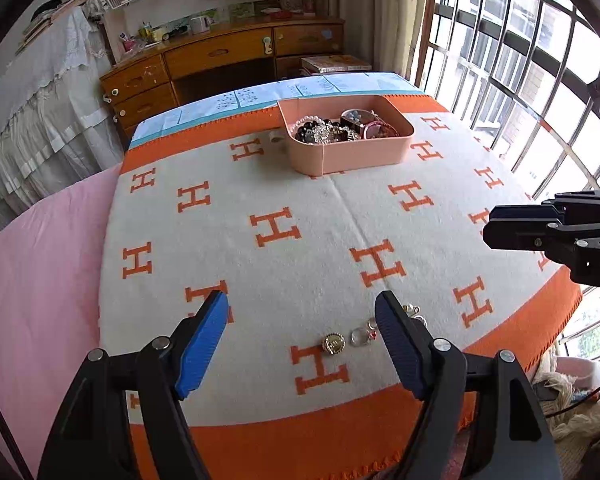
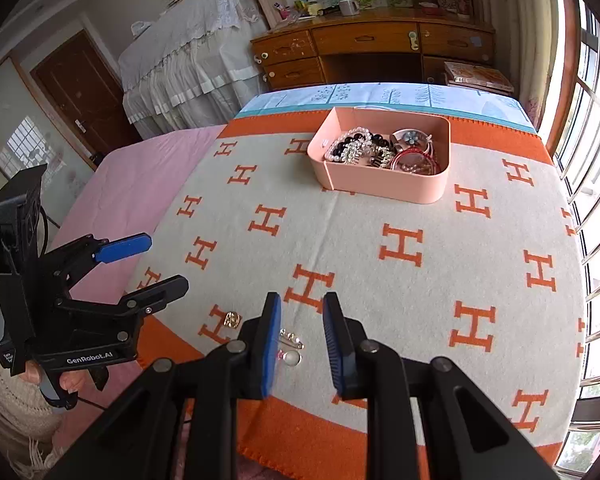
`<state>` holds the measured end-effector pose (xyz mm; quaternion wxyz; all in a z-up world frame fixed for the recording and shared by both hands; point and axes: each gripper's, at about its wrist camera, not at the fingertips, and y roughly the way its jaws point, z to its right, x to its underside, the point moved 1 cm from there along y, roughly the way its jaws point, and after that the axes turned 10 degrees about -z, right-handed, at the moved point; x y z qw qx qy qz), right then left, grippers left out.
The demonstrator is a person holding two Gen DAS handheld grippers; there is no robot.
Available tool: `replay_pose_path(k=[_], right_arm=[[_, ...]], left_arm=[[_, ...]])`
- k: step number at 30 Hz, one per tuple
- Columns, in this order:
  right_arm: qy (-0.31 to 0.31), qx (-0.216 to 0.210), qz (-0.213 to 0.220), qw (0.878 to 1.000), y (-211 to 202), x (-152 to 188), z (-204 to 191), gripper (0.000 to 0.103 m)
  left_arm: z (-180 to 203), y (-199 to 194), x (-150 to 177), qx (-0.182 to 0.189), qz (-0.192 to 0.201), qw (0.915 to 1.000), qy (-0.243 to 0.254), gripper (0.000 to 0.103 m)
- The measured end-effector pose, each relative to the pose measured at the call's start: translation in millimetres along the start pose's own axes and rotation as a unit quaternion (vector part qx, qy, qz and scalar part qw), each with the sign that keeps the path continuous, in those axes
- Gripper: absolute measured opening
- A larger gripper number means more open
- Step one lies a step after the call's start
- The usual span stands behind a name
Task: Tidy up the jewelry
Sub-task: 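Withdraw both grippers toward the gold coin pendant and pearl safety pin, then grasp the gold coin pendant with the left gripper while the right gripper grasps the pearl safety pin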
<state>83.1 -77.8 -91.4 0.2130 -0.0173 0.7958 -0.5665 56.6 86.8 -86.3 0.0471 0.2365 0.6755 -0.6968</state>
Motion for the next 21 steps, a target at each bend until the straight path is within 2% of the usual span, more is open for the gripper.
replay_pose_path(k=[5, 11, 15, 21], right_arm=[[-0.041, 0.009, -0.025, 0.999, 19, 5, -6, 0.022], [-0.115, 0.003, -0.079, 0.99, 52, 5, -11, 0.022], [-0.15, -0.009, -0.112, 0.982, 73, 6, -15, 0.022], [-0.198, -0.012, -0.137, 0.971, 93, 6, -17, 0.022]], left_arm=[[11, 20, 17, 0.005, -0.014, 0.9979, 0.063, 0.074], [23, 43, 33, -0.017, -0.016, 0.9853, 0.169, 0.074], [22, 60, 36, -0.002, -0.037, 0.9789, 0.201, 0.072], [19, 80, 29, 0.02, -0.065, 0.9727, 0.222, 0.06]])
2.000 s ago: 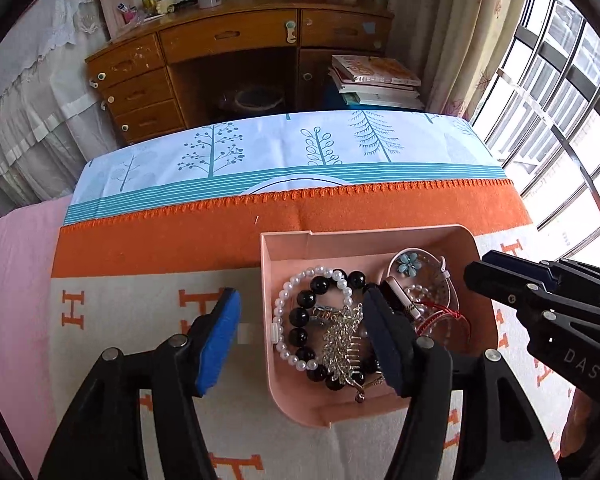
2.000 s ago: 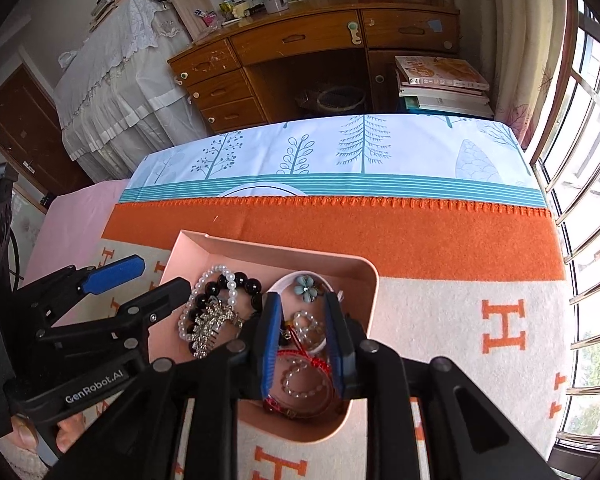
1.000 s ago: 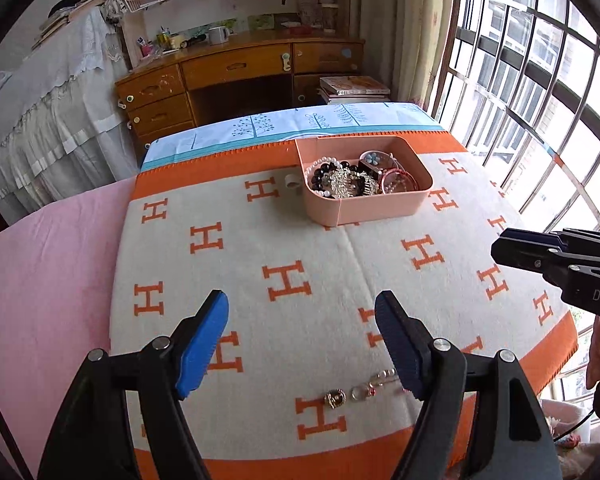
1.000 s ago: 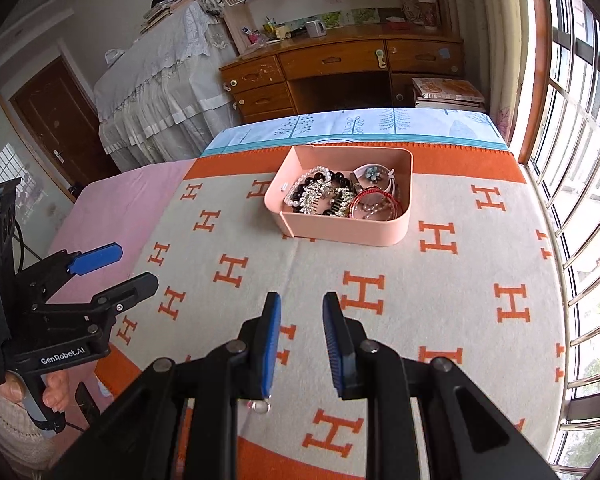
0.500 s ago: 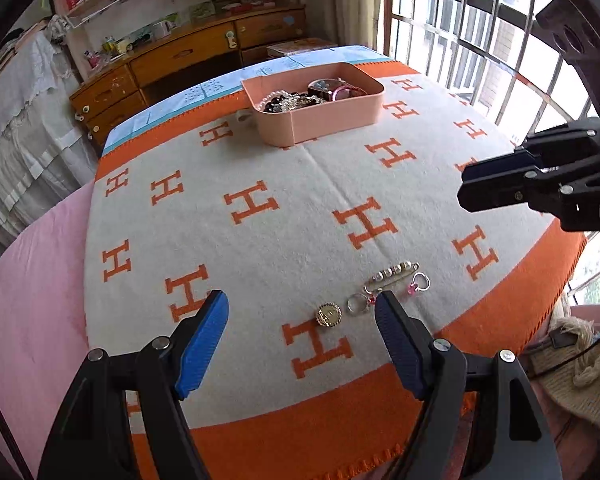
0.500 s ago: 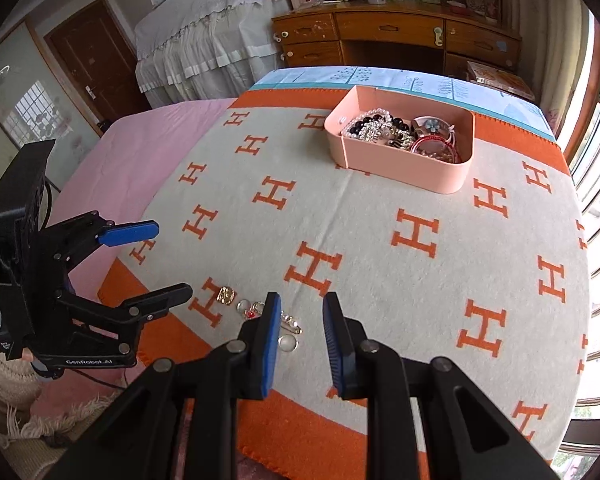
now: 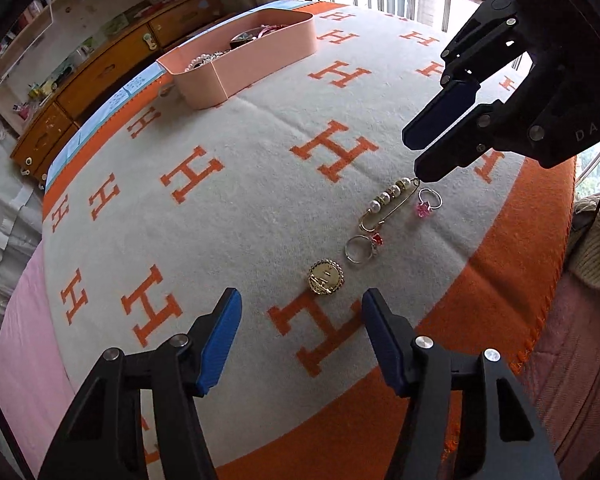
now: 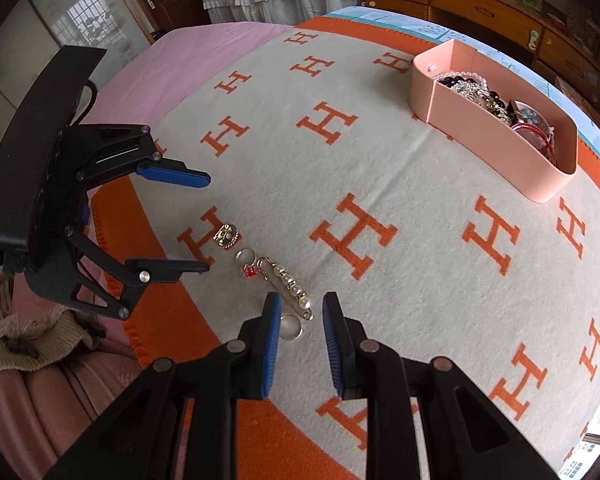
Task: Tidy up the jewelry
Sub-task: 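Grasp the gold coin pendant with the left gripper while the right gripper grasps the pearl safety pin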
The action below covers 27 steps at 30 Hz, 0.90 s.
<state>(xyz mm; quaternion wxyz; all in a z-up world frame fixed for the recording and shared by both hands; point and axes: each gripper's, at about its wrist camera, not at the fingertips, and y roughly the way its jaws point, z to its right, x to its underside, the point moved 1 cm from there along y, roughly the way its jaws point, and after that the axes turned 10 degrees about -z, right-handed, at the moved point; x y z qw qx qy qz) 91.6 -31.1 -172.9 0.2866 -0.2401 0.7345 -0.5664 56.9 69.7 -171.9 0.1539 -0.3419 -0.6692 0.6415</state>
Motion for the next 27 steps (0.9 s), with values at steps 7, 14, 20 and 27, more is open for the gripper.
replay_pose_path(k=[7, 14, 20, 27], right_arm=[[-0.042, 0.001, -0.028, 0.999, 10, -11, 3, 0.022], [-0.097, -0.002, -0.049, 0.994, 14, -19, -8, 0.022], [-0.141, 0.011, -0.071, 0.987, 26, -20, -18, 0.022], [-0.172, 0.04, -0.063, 0.982, 30, -19, -30, 0.01]], left_arm=[[-4, 7, -12, 0.025, 0.003, 0.9991, 0.034, 0.053], [-6, 10, -21, 0.047, -0.005, 0.9966, 0.068, 0.043], [-2, 12, -24, 0.068, -0.012, 0.9936, 0.089, 0.024], [2, 11, -25, 0.071, -0.01, 0.9934, 0.089, 0.017]])
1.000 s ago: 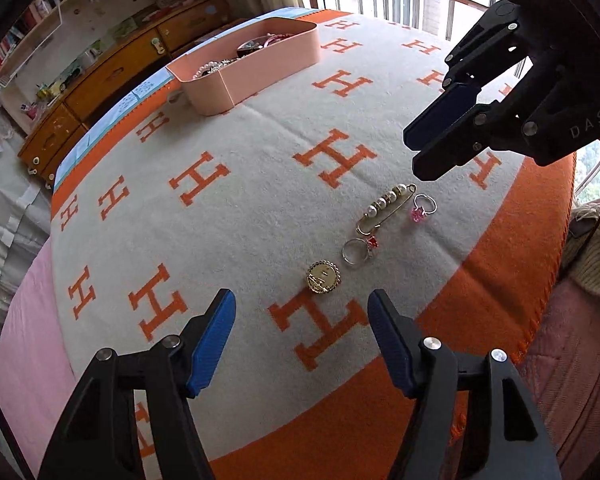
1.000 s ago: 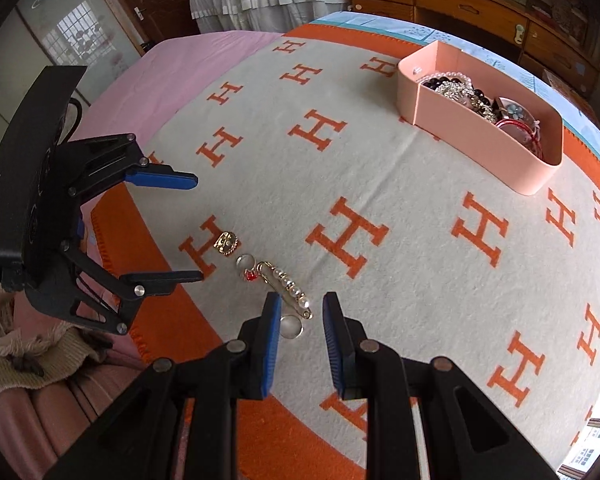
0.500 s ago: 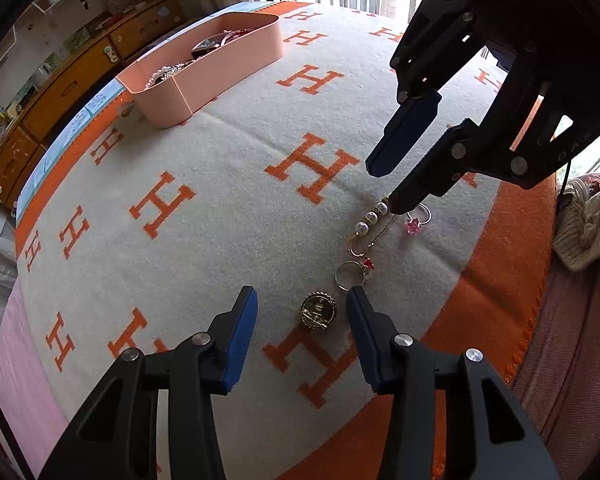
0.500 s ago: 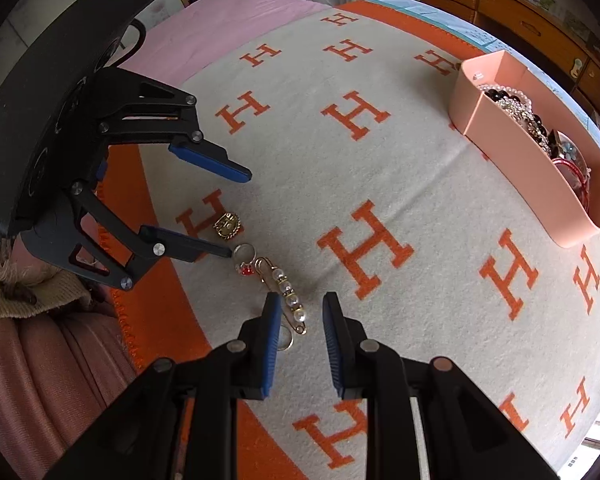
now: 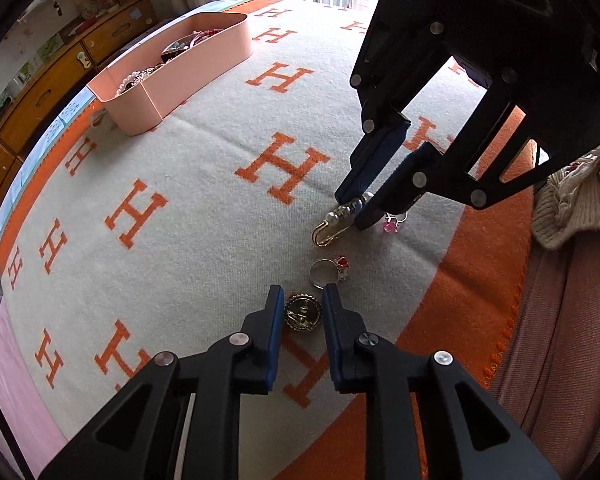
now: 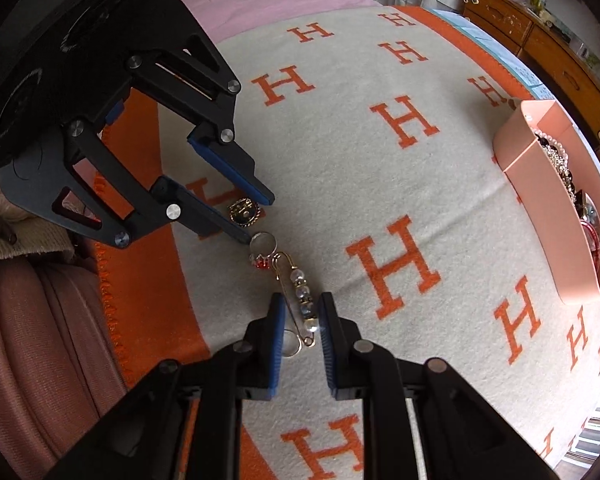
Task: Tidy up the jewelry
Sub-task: 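Grasp the gold coin pendant with the left gripper while the right gripper grasps the pearl safety pin, then carry the pendant and safety pin into the pink box and open both grippers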
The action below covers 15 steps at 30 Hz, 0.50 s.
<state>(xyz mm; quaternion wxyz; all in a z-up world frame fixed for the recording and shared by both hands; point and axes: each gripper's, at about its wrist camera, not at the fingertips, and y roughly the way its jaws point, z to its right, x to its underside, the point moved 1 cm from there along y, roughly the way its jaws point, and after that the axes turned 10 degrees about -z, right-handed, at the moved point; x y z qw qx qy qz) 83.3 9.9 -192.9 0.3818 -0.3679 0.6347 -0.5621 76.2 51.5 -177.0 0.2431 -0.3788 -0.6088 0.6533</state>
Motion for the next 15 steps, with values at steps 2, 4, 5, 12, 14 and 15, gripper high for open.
replay_pose_path(k=[2, 4, 5, 12, 14, 15], right_arm=[[0.004, 0.006, 0.002, 1.0, 0, 1, -2, 0.007], [0.009, 0.01, 0.007, 1.0, 0, 2, -4, 0.007], [0.012, 0.012, 0.009, 1.0, 0, 3, -4, 0.007], [0.049, 0.019, 0.04, 0.998, -20, 16, 5, 0.007], [0.063, 0.021, 0.054, 0.996, -31, 19, 10, 0.007], [0.07, 0.022, 0.061, 0.995, -36, 21, 13, 0.007]], left_arm=[[2, -1, 1, -0.005, 0.002, 1.0, -0.005, 0.017], [7, -3, 4, -0.009, 0.004, 0.9999, -0.011, 0.017], [8, -4, 6, -0.01, 0.004, 0.9998, -0.015, 0.017], [11, -11, 8, -0.029, 0.005, 0.9992, -0.028, 0.017], [10, -16, 7, -0.036, 0.008, 0.9989, -0.029, 0.017], [10, -20, 5, -0.04, 0.009, 0.9987, -0.03, 0.017]])
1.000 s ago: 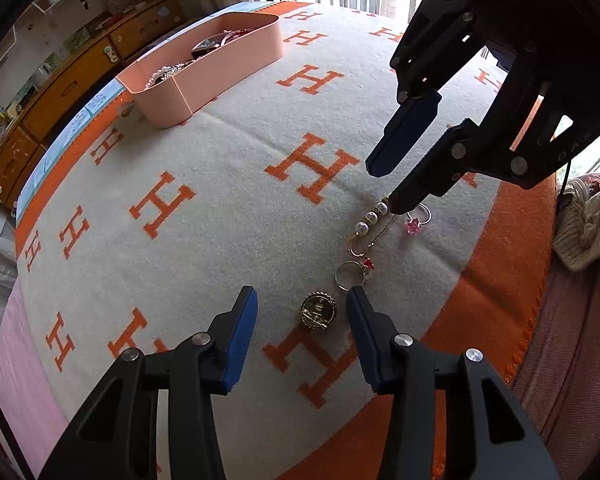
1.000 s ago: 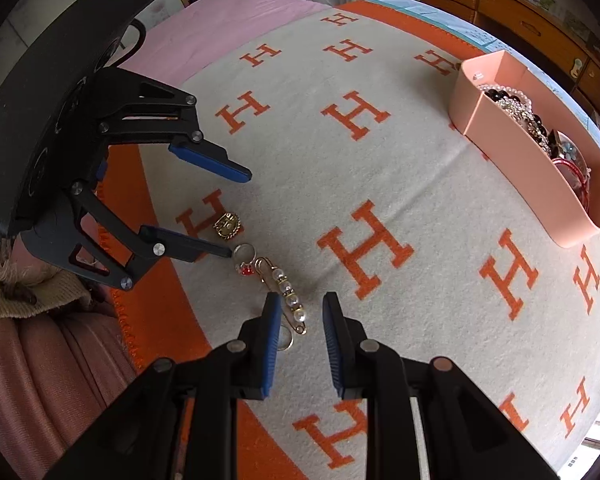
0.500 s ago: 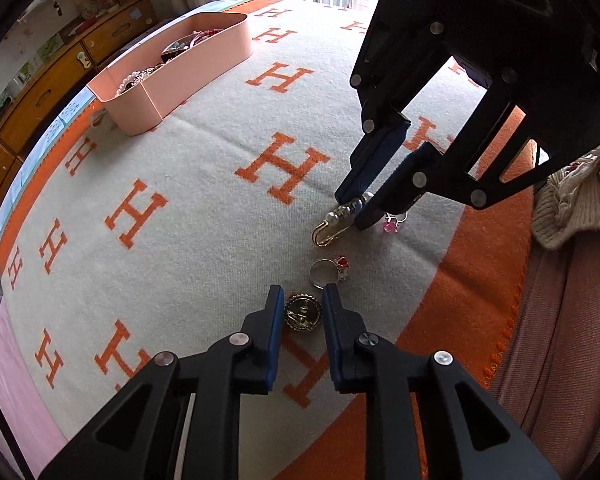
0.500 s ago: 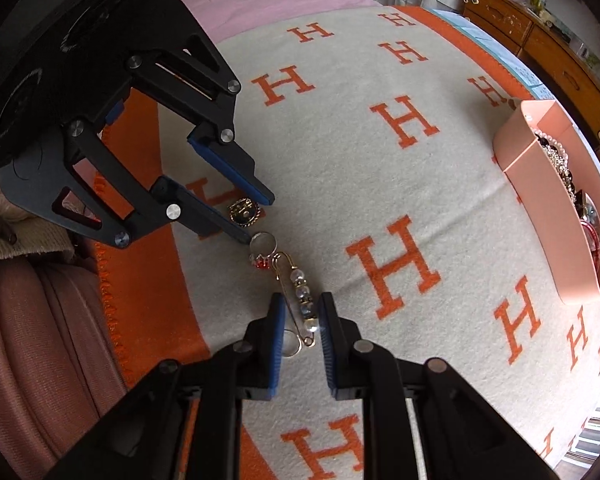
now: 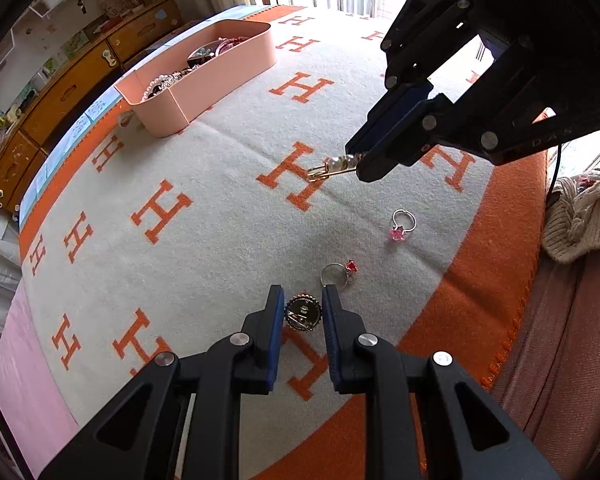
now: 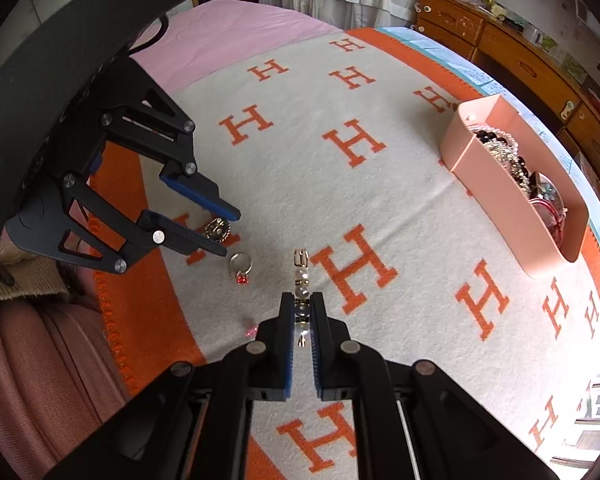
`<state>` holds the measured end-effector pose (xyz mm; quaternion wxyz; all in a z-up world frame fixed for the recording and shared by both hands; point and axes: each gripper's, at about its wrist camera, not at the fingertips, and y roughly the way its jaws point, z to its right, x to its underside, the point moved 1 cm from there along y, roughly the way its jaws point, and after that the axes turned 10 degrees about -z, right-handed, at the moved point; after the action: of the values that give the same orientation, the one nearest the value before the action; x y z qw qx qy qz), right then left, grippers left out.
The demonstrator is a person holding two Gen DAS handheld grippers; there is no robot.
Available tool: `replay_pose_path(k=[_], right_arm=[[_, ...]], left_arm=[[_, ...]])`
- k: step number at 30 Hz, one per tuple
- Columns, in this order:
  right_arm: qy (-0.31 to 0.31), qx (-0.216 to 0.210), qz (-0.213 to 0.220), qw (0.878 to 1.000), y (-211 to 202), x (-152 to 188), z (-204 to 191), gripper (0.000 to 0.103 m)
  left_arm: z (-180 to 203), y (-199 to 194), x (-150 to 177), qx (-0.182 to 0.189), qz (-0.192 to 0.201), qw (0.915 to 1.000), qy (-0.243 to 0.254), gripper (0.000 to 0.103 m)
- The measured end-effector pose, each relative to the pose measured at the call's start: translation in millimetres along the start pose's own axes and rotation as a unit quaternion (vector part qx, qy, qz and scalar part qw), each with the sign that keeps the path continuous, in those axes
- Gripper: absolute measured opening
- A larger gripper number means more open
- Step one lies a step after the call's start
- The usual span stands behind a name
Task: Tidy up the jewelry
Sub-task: 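Carry the pendant and safety pin into the pink box and open both grippers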
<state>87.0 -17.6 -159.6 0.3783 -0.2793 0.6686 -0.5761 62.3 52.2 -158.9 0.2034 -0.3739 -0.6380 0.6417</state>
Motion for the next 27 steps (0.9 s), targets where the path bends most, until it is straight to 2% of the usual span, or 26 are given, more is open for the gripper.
replay_pose_path(k=[5, 10, 14, 18, 21, 23, 27], right_arm=[[0.038, 0.014, 0.036, 0.999, -29, 5, 18, 0.007], [0.1, 0.032, 0.085, 0.991, -69, 6, 53, 0.007], [0.167, 0.038, 0.132, 0.976, -107, 2, 89, 0.007], [0.241, 0.029, 0.175, 0.954, -140, -3, 130, 0.007], [0.287, 0.021, 0.194, 0.938, -152, -10, 160, 0.007], [0.306, 0.015, 0.198, 0.931, -154, -17, 175, 0.007], [0.333, 0.017, 0.187, 0.924, -135, -31, 202, 0.007]], left_arm=[[-6, -25, -15, -0.042, 0.015, 0.999, -0.01, 0.017], [-31, -55, -45, -0.088, 0.028, 0.9941, -0.057, 0.017], [-55, -84, -78, -0.111, 0.056, 0.9874, -0.098, 0.017], [-83, -111, -114, -0.132, 0.083, 0.9771, -0.145, 0.017], [-106, -123, -142, -0.136, 0.098, 0.9691, -0.181, 0.017], [-122, -124, -161, -0.128, 0.103, 0.9648, -0.205, 0.017], [-144, -103, -195, -0.099, 0.113, 0.9597, -0.237, 0.017]])
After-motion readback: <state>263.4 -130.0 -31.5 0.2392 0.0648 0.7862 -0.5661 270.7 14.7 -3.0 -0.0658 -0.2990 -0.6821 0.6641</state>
